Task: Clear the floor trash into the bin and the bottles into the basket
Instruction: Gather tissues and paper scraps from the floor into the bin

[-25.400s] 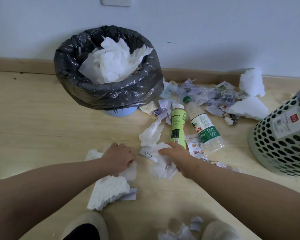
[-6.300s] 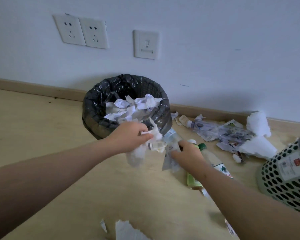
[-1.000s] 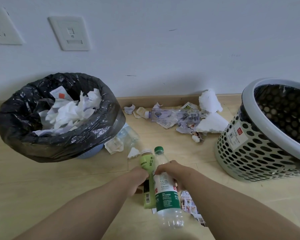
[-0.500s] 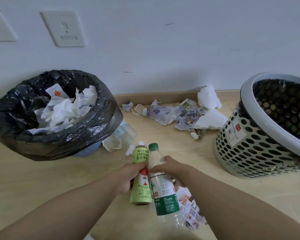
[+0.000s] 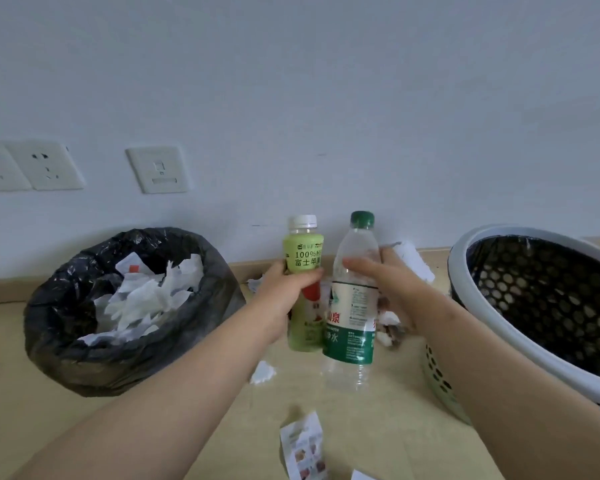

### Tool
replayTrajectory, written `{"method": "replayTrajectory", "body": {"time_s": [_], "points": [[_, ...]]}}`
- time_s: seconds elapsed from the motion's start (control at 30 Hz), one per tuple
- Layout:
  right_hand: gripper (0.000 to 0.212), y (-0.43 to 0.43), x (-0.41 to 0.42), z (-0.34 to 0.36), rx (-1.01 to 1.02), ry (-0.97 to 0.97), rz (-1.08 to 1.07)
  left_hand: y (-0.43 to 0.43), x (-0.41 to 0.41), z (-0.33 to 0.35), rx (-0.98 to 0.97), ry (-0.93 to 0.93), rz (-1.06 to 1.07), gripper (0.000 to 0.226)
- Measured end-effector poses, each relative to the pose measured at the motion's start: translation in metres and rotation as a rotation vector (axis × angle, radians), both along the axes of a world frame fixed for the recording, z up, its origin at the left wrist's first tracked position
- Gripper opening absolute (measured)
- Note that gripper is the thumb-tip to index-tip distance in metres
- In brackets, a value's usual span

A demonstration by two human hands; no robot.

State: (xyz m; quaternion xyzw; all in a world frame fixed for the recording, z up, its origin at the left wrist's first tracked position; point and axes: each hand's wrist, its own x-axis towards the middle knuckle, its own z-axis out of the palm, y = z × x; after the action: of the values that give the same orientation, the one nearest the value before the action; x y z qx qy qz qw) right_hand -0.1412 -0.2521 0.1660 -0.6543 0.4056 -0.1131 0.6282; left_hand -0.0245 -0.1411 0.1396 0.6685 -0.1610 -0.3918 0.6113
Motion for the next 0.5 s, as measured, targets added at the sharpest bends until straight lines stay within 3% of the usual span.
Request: {"method": "replayTrajectory", "body": {"time_s": [0.3, 0.4, 0.5], "points": [[0.049, -0.064, -0.064, 0.103, -0.214, -0.35, -0.403, -0.072, -0.04, 0.115, -0.344, -0.072, 0.009, 0.02], [0.065, -0.083, -0.102, 0.113, -0.313, -0.396, -0.564, -0.099, -0.066, 0.134, -0.414, -0.032, -0.05, 0.028], [0.082, -0.094, -0.133, 0.104, -0.441, -0.302, -0.611, -0.122, -0.092, 0.134, -0.445, 0.058, -0.109, 0.037]]}}
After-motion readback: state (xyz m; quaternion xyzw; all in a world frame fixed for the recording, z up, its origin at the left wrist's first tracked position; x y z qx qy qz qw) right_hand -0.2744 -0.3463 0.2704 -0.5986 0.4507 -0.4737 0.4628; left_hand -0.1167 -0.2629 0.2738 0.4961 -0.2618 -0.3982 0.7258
